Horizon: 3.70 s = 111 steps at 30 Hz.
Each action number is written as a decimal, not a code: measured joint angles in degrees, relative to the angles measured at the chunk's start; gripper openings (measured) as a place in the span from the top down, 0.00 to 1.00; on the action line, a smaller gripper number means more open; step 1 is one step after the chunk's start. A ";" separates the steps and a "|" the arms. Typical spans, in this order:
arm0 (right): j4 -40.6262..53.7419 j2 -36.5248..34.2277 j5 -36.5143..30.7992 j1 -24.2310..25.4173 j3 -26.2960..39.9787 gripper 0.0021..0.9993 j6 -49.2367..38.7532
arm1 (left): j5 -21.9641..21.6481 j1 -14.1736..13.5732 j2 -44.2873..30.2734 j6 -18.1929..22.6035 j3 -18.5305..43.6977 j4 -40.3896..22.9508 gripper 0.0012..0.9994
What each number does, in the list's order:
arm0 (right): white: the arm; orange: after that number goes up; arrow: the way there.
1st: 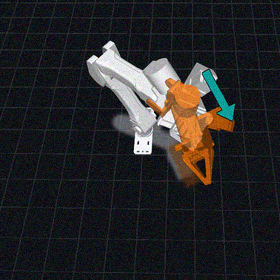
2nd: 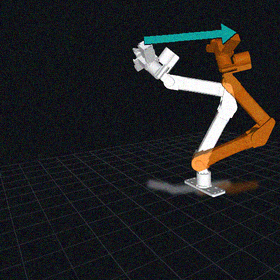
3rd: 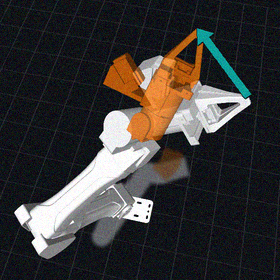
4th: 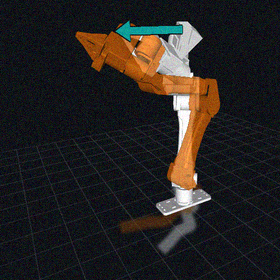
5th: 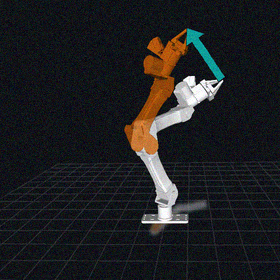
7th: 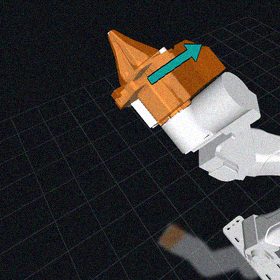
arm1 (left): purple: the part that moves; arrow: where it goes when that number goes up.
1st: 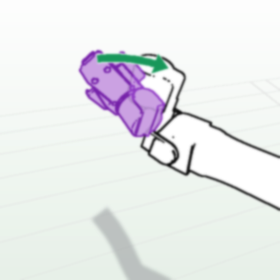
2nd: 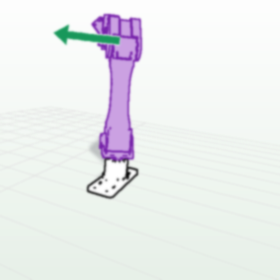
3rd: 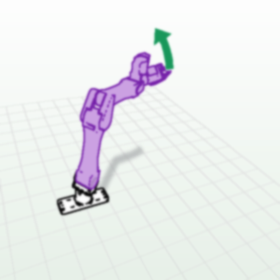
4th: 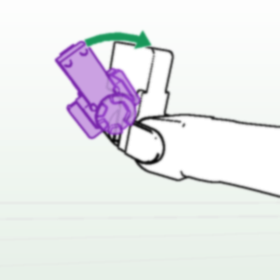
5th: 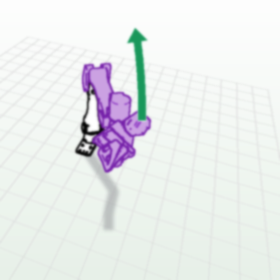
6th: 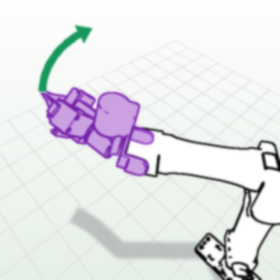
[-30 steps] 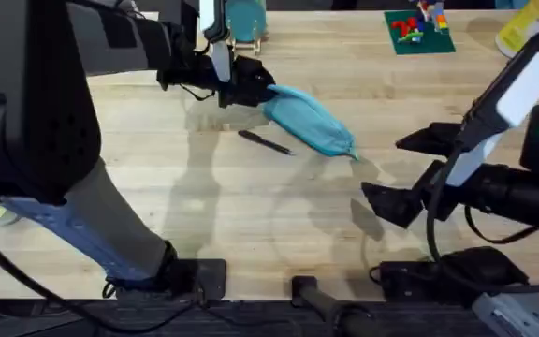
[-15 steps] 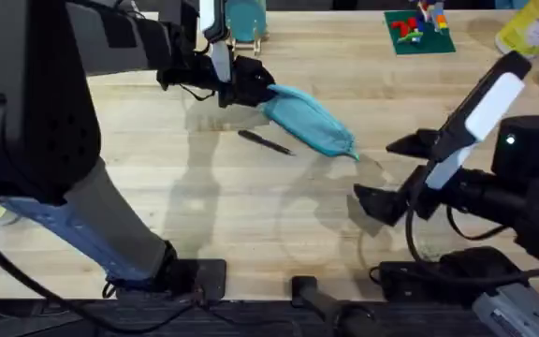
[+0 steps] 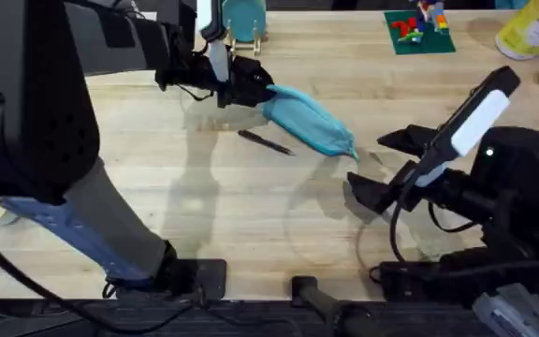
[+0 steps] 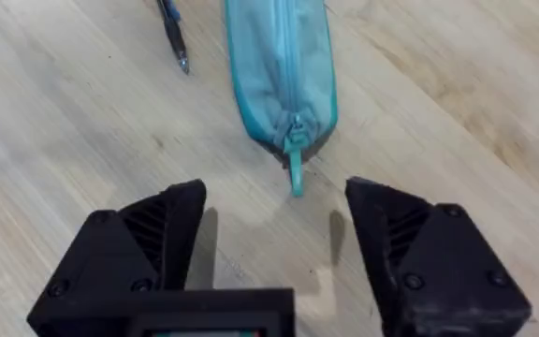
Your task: Unzip the bag, pick up the pens from the table one at a time and place them inside, then zip the bag closed.
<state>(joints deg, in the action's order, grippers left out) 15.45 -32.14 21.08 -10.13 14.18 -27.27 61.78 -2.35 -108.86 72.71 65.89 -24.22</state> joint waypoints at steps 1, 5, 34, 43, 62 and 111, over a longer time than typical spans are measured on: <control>-0.42 0.00 -0.02 0.00 -0.31 0.10 0.00 | 0.12 0.22 0.00 0.00 0.00 -0.05 0.96; -2.69 0.00 -0.02 0.00 -1.70 0.12 0.02 | 0.42 1.34 0.00 0.00 0.00 -0.43 0.96; -21.61 0.00 1.43 0.00 -8.94 0.00 5.76 | 2.14 2.01 -1.03 0.00 0.00 -0.62 0.96; -21.51 0.00 1.66 0.00 -8.98 0.00 6.11 | 2.14 2.01 -1.03 0.00 0.00 -0.62 0.96; -14.58 -1.29 -4.42 0.00 -4.88 0.00 29.98 | 2.13 2.01 -1.02 0.00 0.00 -0.22 0.96; -12.78 -35.61 -2.62 -6.73 12.04 0.00 14.55 | 2.12 1.95 -1.03 -0.02 0.00 0.87 0.96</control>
<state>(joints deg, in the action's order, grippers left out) 2.67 -67.75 18.46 -16.86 26.22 -12.71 63.90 -0.40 -109.89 72.69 65.89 -23.36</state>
